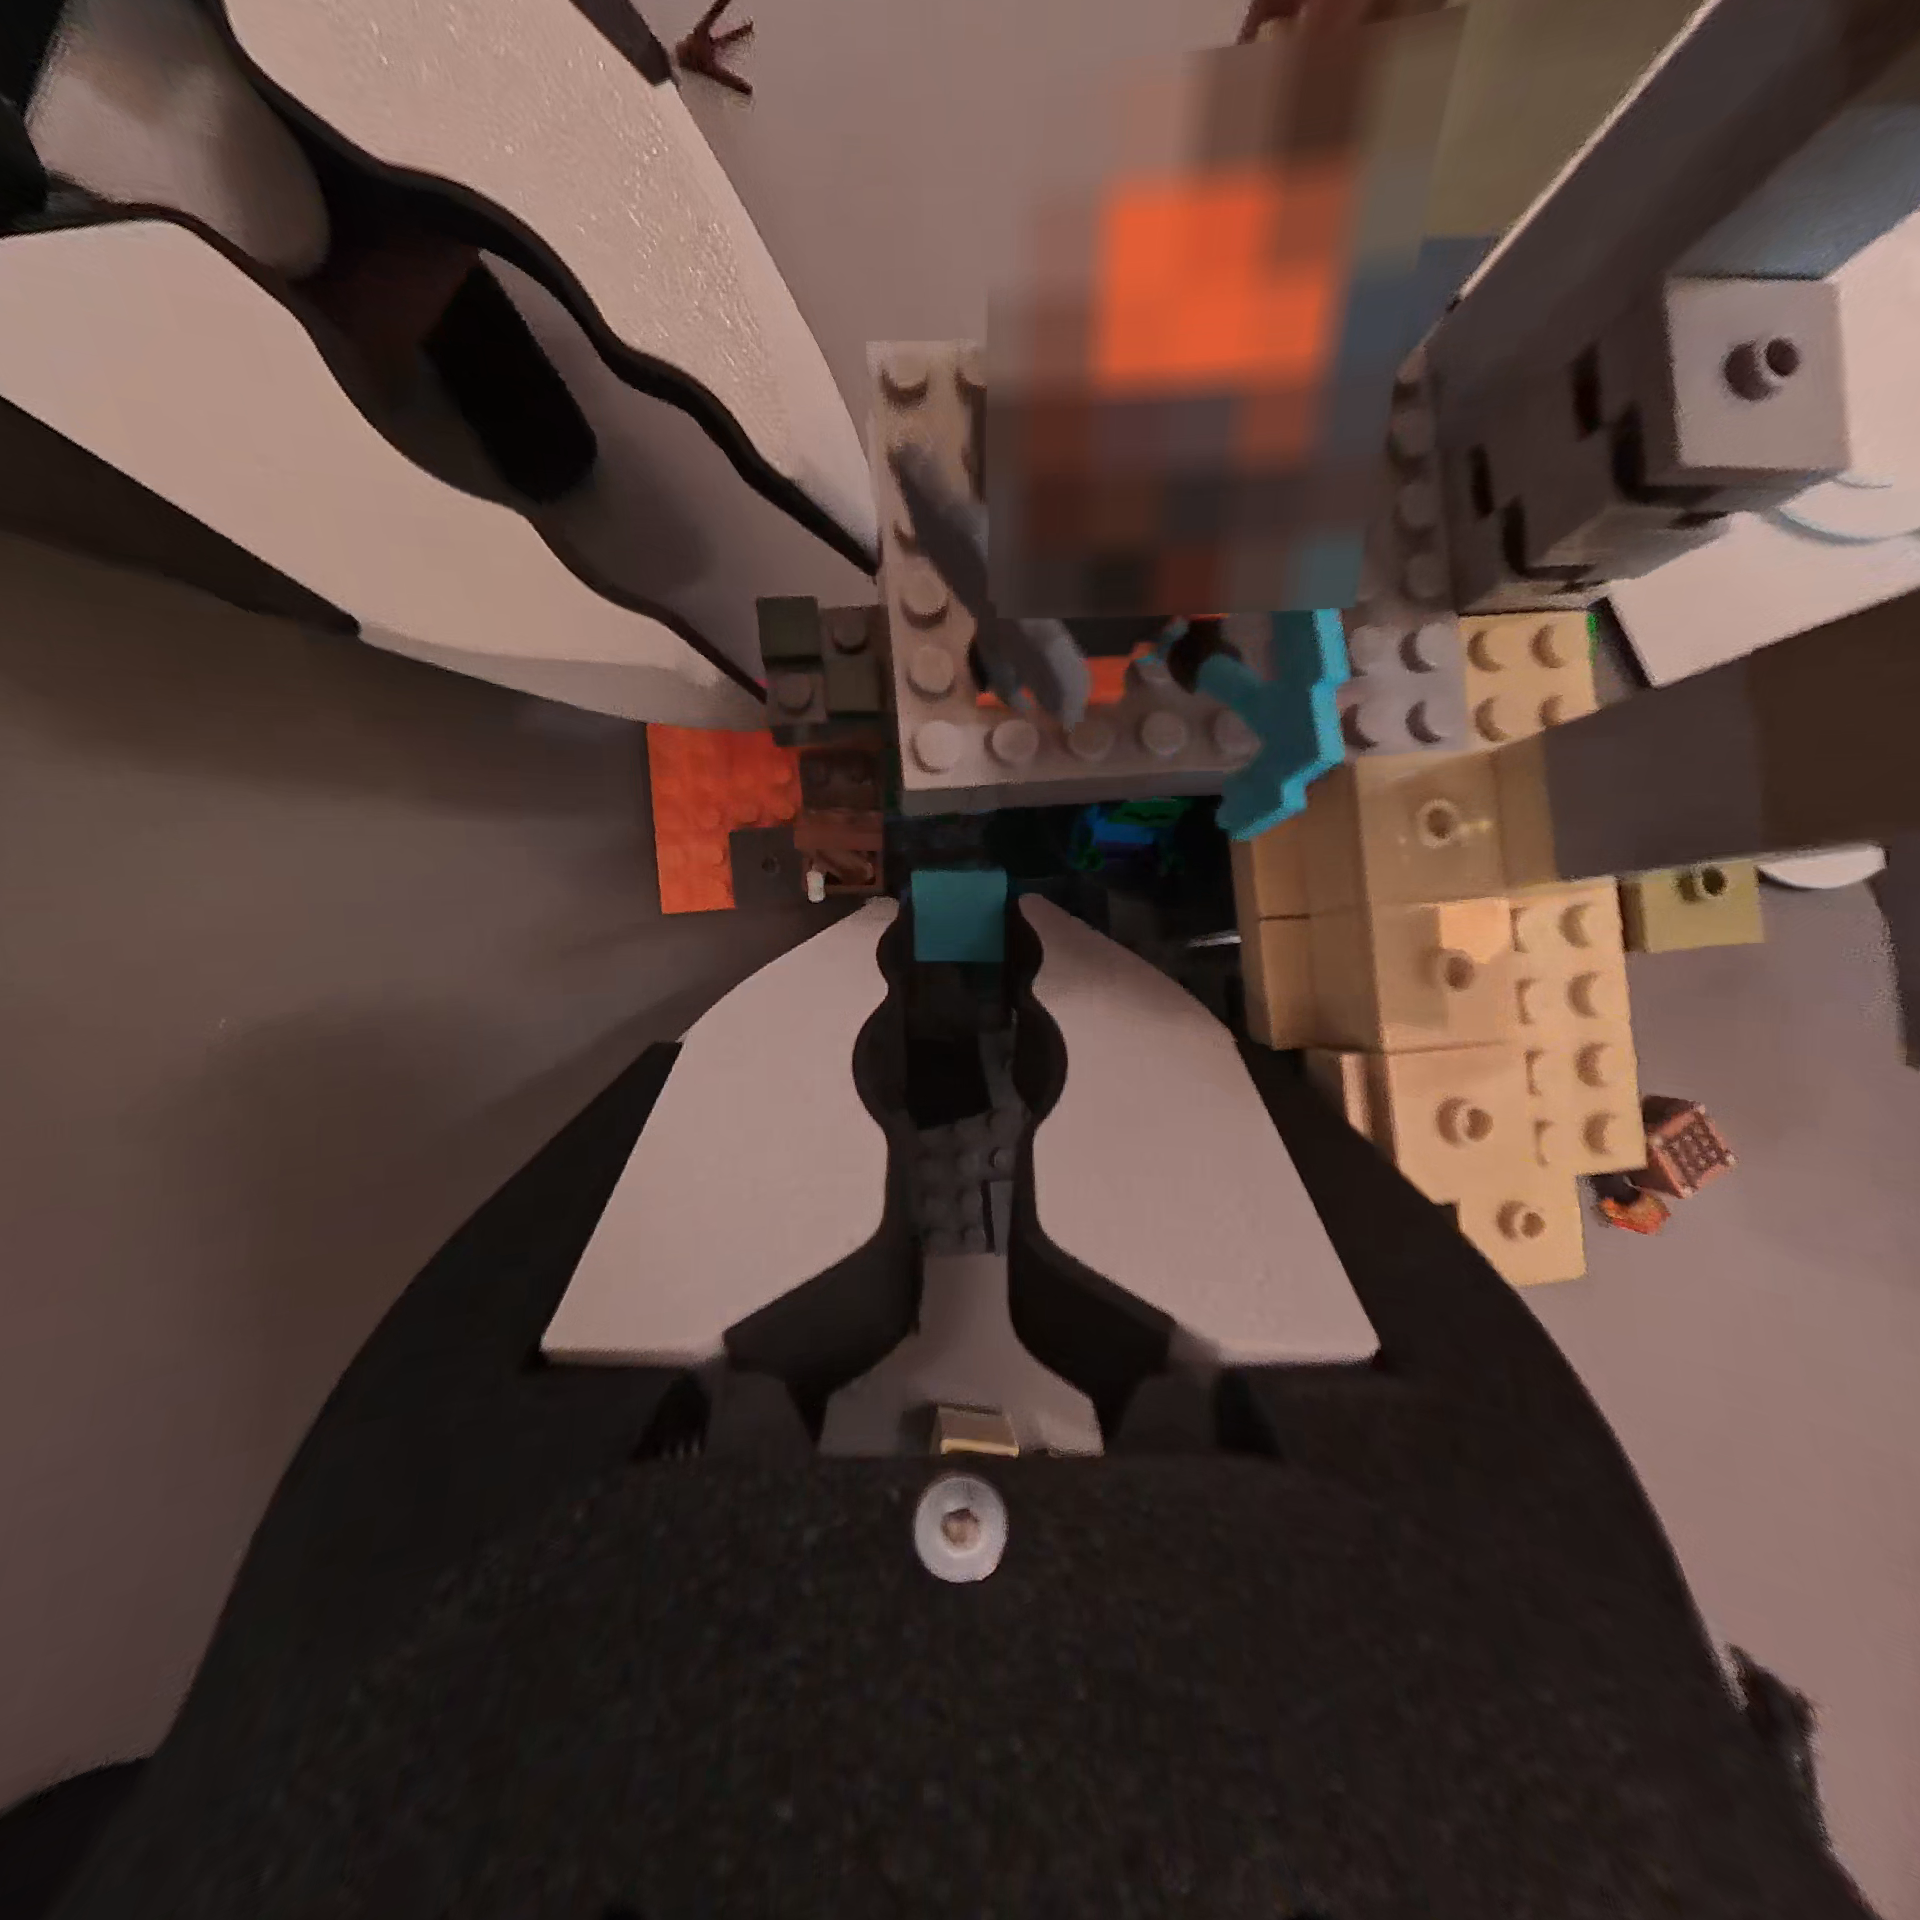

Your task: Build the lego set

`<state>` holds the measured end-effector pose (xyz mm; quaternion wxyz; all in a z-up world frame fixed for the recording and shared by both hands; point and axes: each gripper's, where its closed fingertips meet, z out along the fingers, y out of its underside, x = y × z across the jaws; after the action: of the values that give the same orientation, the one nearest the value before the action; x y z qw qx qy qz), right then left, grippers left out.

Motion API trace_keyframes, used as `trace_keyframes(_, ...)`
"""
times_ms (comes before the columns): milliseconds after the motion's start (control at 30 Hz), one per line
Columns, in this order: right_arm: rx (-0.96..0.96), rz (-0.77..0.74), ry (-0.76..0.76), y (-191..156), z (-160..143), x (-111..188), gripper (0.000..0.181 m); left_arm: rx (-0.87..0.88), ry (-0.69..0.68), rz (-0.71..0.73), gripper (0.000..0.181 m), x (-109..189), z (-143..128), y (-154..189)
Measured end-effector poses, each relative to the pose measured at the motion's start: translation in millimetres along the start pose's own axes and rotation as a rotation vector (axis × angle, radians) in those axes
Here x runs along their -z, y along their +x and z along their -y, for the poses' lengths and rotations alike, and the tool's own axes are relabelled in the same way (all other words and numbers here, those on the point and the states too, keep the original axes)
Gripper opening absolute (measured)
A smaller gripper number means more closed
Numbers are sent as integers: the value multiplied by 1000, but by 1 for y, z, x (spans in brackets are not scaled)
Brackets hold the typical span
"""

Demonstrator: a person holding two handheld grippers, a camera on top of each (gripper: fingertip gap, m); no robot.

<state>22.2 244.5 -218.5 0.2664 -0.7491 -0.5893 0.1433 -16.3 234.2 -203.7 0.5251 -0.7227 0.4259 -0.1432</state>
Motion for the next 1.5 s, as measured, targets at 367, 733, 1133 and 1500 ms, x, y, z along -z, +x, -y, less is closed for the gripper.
trace_keyframes(367,2,-27,-56,1,-3,-8,16,-22,-23,-65,24,-8,-3,5)
trace_keyframes(733,-6,-46,-76,1,-3,-10,16,-50,-37,-89,23,-11,-5,10)
trace_keyframes(1133,-43,-74,-38,4,-2,-11,22,-56,-40,-87,22,-12,-6,11)
trace_keyframes(1500,-39,-105,-89,6,0,-7,16,-49,-43,-86,21,-12,-6,9)
